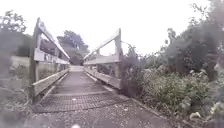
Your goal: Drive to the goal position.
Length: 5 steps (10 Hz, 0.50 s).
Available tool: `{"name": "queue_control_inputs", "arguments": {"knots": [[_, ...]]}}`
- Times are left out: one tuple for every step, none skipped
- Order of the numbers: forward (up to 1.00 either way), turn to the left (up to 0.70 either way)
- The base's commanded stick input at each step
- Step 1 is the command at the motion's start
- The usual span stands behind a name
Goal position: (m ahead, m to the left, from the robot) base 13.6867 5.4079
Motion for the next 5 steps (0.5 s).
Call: {"name": "queue_control_inputs", "arguments": {"knots": [[0.0,0.6],[0.0,0.6],[0.0,0.53],[0.45,0.0],[0.56,0.0]]}}
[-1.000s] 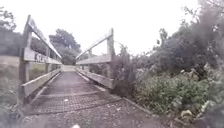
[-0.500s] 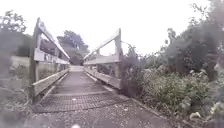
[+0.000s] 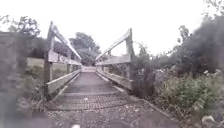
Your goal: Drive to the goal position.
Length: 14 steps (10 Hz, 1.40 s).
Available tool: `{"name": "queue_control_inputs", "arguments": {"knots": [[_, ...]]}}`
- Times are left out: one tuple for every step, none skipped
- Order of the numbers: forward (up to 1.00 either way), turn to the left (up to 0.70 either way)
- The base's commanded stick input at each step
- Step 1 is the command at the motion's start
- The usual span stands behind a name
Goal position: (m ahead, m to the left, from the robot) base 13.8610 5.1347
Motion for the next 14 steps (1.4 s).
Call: {"name": "queue_control_inputs", "arguments": {"knots": [[0.6,0.0],[0.6,0.0],[0.6,0.0],[0.6,0.0],[0.6,0.0],[0.6,0.0],[0.6,0.0],[0.6,0.0],[0.6,0.0],[0.6,0.0],[0.6,0.01],[0.6,0.06],[0.6,0.13],[0.6,0.14]]}}
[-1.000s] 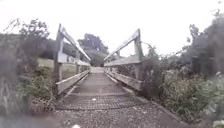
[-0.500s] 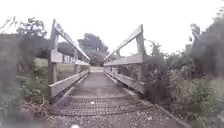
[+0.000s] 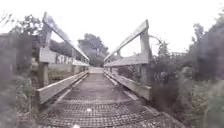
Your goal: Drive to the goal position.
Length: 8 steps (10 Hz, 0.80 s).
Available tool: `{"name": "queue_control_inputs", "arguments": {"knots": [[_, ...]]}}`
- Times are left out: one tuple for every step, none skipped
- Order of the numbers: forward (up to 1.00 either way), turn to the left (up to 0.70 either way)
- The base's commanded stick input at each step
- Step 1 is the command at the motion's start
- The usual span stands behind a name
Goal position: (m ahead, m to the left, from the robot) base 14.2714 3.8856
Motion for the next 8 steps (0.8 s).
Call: {"name": "queue_control_inputs", "arguments": {"knots": [[0.6,0.14],[0.6,0.14],[0.6,0.14],[0.6,0.14],[0.6,0.14],[0.6,0.15],[0.6,0.15],[0.6,0.15]]}}
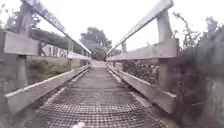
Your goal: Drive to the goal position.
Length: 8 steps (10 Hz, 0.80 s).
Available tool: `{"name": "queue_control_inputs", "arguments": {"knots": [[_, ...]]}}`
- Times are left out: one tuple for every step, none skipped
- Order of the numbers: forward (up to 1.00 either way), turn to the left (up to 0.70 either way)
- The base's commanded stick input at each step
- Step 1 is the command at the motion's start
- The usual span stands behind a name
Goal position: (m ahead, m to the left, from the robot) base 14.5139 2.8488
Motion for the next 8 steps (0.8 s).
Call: {"name": "queue_control_inputs", "arguments": {"knots": [[0.6,0.15],[0.6,0.15],[0.6,0.15],[0.6,0.15],[0.6,0.15],[0.6,0.15],[0.6,0.15],[0.6,0.15]]}}
